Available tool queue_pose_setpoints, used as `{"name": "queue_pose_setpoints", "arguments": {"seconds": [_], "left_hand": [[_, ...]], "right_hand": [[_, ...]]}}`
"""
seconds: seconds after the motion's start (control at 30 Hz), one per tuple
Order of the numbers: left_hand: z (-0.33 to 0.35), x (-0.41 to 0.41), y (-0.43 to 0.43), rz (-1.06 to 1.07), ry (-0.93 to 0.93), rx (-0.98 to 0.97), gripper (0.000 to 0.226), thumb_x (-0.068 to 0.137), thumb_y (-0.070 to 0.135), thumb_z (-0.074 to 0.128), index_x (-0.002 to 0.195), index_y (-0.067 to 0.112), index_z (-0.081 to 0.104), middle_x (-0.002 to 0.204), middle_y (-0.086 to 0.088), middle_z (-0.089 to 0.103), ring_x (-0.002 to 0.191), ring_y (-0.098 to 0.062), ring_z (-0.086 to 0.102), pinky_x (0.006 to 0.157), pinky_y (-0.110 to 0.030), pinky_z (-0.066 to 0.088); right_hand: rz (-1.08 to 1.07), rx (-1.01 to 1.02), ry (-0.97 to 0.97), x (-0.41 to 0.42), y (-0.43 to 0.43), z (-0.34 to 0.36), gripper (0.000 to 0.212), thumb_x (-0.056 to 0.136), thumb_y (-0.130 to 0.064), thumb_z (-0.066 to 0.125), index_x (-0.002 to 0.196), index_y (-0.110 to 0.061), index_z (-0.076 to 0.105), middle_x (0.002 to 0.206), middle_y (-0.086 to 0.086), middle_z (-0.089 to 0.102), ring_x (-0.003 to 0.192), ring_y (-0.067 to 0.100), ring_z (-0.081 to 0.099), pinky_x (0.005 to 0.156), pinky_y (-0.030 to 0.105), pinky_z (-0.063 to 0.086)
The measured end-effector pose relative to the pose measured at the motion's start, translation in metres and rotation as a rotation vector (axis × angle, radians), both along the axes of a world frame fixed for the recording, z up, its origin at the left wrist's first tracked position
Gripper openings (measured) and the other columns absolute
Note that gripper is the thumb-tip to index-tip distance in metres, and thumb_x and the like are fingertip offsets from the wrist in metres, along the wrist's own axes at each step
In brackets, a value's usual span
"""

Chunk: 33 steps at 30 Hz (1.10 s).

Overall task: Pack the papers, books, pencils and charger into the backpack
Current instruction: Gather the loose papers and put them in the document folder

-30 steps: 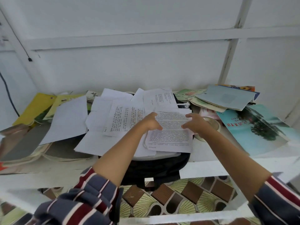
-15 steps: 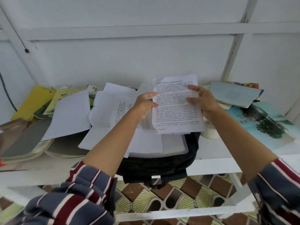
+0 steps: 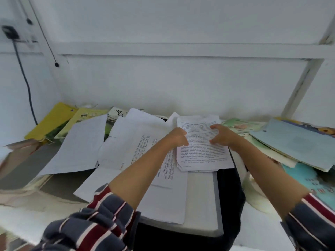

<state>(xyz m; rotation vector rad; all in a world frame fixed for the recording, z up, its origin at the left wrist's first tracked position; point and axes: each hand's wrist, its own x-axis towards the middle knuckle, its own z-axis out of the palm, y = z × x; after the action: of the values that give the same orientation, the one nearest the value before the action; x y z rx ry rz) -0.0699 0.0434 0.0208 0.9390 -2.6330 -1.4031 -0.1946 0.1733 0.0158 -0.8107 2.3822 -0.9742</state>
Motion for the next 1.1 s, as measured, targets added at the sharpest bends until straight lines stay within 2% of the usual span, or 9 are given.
{"name": "queue_pose_setpoints", "arguments": {"seconds": [0.1, 0.3, 0.5, 0.63, 0.73, 0.83, 0.93, 1.03, 1.1], "left_hand": [[-0.002, -0.006, 0.004, 0.001, 0.022, 0.014, 0.058, 0.087, -0.002, 0.060, 0.140, 0.000, 0.037, 0.145, -0.015, 0.037, 0.131, -0.028, 0.040, 0.107, -0.031, 0.035], [0.002, -0.008, 0.005, 0.033, 0.101, 0.119, 0.056, 0.085, -0.008, 0.060, 0.137, 0.001, 0.042, 0.143, -0.016, 0.039, 0.129, -0.029, 0.042, 0.100, -0.030, 0.038], [0.014, 0.006, -0.004, 0.136, 0.504, 0.382, 0.051, 0.082, -0.008, 0.062, 0.130, 0.009, 0.052, 0.138, -0.009, 0.047, 0.110, -0.015, 0.049, 0.077, -0.015, 0.046], [0.033, 0.034, -0.020, 0.153, 0.687, 0.510, 0.050, 0.080, -0.014, 0.059, 0.125, 0.007, 0.053, 0.125, -0.017, 0.058, 0.110, -0.028, 0.059, 0.092, -0.036, 0.050], [0.040, 0.063, -0.038, 0.173, 0.703, 0.434, 0.051, 0.078, -0.013, 0.062, 0.123, 0.009, 0.053, 0.125, -0.017, 0.056, 0.110, -0.027, 0.058, 0.094, -0.036, 0.048], [0.030, 0.093, -0.054, 0.220, 0.547, 0.235, 0.056, 0.078, -0.007, 0.067, 0.130, 0.009, 0.049, 0.134, -0.011, 0.049, 0.119, -0.023, 0.050, 0.091, -0.027, 0.043], [0.007, 0.116, -0.063, 0.151, 0.220, -0.026, 0.062, 0.080, 0.001, 0.069, 0.136, 0.009, 0.044, 0.142, -0.012, 0.040, 0.128, -0.024, 0.043, 0.092, -0.025, 0.040], [-0.015, 0.129, -0.065, 0.113, 0.075, -0.190, 0.061, 0.082, 0.004, 0.066, 0.137, 0.011, 0.040, 0.140, -0.015, 0.035, 0.128, -0.029, 0.040, 0.100, -0.031, 0.038], [-0.023, 0.134, -0.061, 0.086, 0.023, -0.326, 0.056, 0.085, 0.008, 0.061, 0.136, 0.010, 0.037, 0.134, -0.019, 0.037, 0.123, -0.033, 0.041, 0.099, -0.035, 0.039]], "right_hand": [[-0.046, -0.004, 0.001, -0.004, 0.000, -0.003, 0.068, 0.075, 0.009, 0.066, 0.137, -0.006, 0.041, 0.140, 0.017, 0.039, 0.125, 0.032, 0.043, 0.095, 0.029, 0.037], [-0.173, -0.250, -0.140, -0.003, 0.005, 0.007, 0.064, 0.070, 0.020, 0.061, 0.128, -0.005, 0.050, 0.131, 0.020, 0.048, 0.111, 0.033, 0.050, 0.080, 0.029, 0.042], [-0.134, -0.636, -0.525, 0.007, 0.015, 0.049, 0.056, 0.079, 0.023, 0.046, 0.126, -0.007, 0.046, 0.110, 0.016, 0.053, 0.081, 0.025, 0.057, 0.052, 0.028, 0.056], [-0.036, -0.813, -0.624, 0.039, 0.011, 0.072, 0.050, 0.082, 0.020, 0.043, 0.121, -0.010, 0.045, 0.105, 0.011, 0.057, 0.078, 0.021, 0.065, 0.055, 0.025, 0.056], [0.003, -0.851, -0.660, 0.068, -0.002, 0.072, 0.049, 0.083, 0.019, 0.044, 0.122, -0.011, 0.045, 0.103, 0.011, 0.060, 0.081, 0.022, 0.065, 0.061, 0.028, 0.058], [-0.070, -0.752, -0.600, 0.099, -0.018, 0.051, 0.054, 0.080, 0.021, 0.048, 0.125, -0.009, 0.045, 0.097, 0.012, 0.056, 0.079, 0.023, 0.058, 0.059, 0.024, 0.056], [-0.158, -0.565, -0.396, 0.125, -0.034, 0.010, 0.061, 0.076, 0.020, 0.055, 0.131, -0.004, 0.044, 0.112, 0.013, 0.049, 0.084, 0.022, 0.052, 0.058, 0.021, 0.052], [-0.165, -0.144, 0.038, 0.143, -0.040, -0.022, 0.065, 0.081, -0.004, 0.063, 0.139, -0.010, 0.035, 0.130, 0.015, 0.046, 0.114, 0.029, 0.047, 0.094, 0.032, 0.041], [-0.158, 0.088, 0.251, 0.151, -0.037, -0.032, 0.072, 0.087, -0.022, 0.059, 0.145, -0.010, 0.019, 0.135, 0.018, 0.043, 0.125, 0.033, 0.040, 0.105, 0.035, 0.027]]}}
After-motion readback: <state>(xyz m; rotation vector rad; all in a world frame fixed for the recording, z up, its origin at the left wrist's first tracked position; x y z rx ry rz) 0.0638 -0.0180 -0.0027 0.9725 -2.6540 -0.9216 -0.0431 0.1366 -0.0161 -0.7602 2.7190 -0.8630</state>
